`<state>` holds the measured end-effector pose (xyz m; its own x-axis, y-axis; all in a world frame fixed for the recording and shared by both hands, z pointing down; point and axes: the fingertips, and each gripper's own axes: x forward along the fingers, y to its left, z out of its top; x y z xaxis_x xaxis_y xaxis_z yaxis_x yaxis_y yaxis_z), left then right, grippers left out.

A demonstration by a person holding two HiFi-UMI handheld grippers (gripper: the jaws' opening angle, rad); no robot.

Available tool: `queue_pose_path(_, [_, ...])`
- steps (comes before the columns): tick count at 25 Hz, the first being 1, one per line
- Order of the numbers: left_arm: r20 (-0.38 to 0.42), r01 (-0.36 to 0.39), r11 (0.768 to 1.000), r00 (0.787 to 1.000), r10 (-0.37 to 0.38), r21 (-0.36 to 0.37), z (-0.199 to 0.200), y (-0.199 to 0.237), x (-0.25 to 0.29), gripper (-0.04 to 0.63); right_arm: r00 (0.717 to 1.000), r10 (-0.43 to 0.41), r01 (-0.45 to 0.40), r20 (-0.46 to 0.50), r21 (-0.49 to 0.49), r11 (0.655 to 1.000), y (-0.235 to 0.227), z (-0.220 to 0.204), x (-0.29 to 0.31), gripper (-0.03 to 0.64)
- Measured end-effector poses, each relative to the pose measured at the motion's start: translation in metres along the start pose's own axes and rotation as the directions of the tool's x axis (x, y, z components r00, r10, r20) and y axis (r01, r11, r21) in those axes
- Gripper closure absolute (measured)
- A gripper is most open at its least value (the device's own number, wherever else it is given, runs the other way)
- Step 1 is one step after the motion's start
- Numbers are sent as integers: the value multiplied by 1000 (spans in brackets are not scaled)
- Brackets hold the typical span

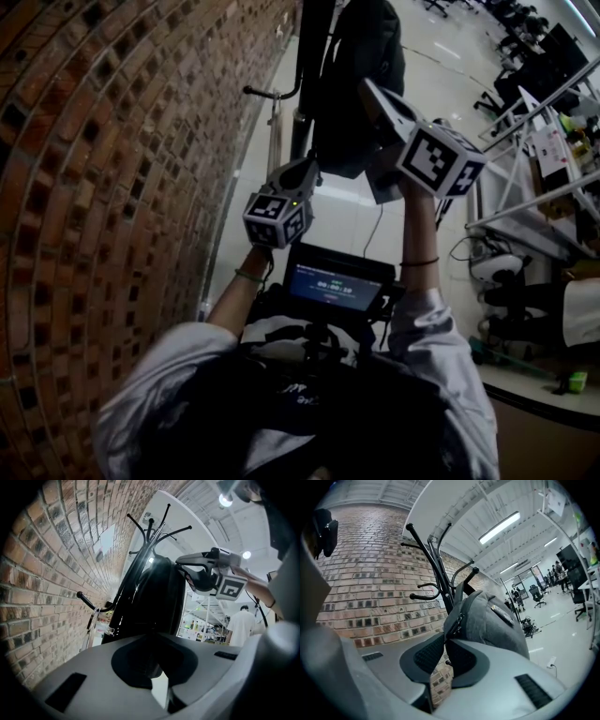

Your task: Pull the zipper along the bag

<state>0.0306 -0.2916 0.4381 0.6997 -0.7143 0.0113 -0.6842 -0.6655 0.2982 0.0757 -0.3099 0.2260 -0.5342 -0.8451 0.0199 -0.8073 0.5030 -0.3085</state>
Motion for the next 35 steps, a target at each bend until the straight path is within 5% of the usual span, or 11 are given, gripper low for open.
queue_pose_path(13, [15, 3, 1000, 1000, -3, -5, -1, 0, 2, 588, 1000, 6, -5, 24, -19, 1000, 1, 2, 0, 572])
queue_pose_path(21, [-2, -14, 1000, 1000, 14, 1, -5, 5, -2, 588, 995, -96, 92, -13, -171, 981, -13, -27, -10, 573])
queue_pose_path(28, [12, -23, 999, 1000, 22, 39, -1, -9, -8, 588, 993, -117, 117, -8, -4, 993, -45, -89, -53, 574])
queue_pose_path(35, [30, -38, 999, 999, 38, 16, 0, -39, -18, 588, 985, -163, 166, -55, 51, 985, -68, -155, -103, 597])
